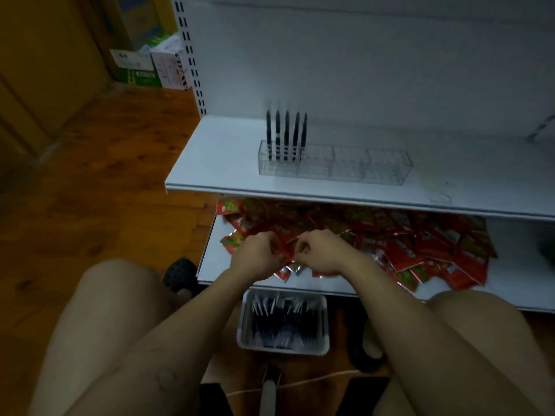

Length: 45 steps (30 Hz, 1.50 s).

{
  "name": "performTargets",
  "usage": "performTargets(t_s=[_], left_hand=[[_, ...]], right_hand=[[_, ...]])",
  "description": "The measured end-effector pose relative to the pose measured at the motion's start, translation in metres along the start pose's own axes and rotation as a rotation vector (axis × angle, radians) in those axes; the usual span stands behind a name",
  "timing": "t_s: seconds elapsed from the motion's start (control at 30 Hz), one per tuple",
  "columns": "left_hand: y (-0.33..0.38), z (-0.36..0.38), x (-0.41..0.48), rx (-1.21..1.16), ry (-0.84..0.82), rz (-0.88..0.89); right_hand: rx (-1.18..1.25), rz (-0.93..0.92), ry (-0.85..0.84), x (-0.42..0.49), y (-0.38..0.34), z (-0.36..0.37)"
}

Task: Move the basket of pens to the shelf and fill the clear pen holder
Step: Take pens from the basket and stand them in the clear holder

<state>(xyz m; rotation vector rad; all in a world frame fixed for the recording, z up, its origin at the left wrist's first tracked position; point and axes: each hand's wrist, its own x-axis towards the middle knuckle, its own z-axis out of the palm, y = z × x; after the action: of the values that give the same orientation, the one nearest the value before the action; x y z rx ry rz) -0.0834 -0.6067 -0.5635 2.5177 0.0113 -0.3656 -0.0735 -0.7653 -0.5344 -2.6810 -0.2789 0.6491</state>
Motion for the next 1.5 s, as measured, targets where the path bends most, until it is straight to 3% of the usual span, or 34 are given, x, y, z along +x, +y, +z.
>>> performTargets(t_s=[0.17, 0.27, 0.37, 0.47, 0.9, 1.23, 1.5], left_hand=[[-0.048, 0.057, -0.016, -0.054, -0.182, -0.234], [-0.068, 0.087, -0.020, -0.038, -0.315, -0.279], [-0.077, 0.094, -0.009, -0.055, -0.342, -0.309], [-0.088, 0.095, 0.010, -0.124, -0.300, -0.360], [-0.162, 0.161, 0.030, -0.508, -0.385, -0.765], [-0.160, 0.160, 0.049, -0.634, -0.309, -0.762], [-0.133, 0.140, 0.034, -0.551, -0.359, -0.642]], right_hand=[[0.001, 0.117, -0.222, 0.004, 0.033, 0.071], [0.012, 0.169, -0.351, 0.005, 0.054, 0.118], [0.036, 0.215, -0.524, 0.009, 0.068, 0.157], [0.076, 0.244, -0.571, 0.022, 0.078, 0.182], [0.563, 0.378, -0.490, 0.110, 0.064, 0.271], [0.392, 0.336, -0.366, 0.122, 0.061, 0.285], [0.380, 0.285, 0.005, 0.069, 0.053, 0.255]])
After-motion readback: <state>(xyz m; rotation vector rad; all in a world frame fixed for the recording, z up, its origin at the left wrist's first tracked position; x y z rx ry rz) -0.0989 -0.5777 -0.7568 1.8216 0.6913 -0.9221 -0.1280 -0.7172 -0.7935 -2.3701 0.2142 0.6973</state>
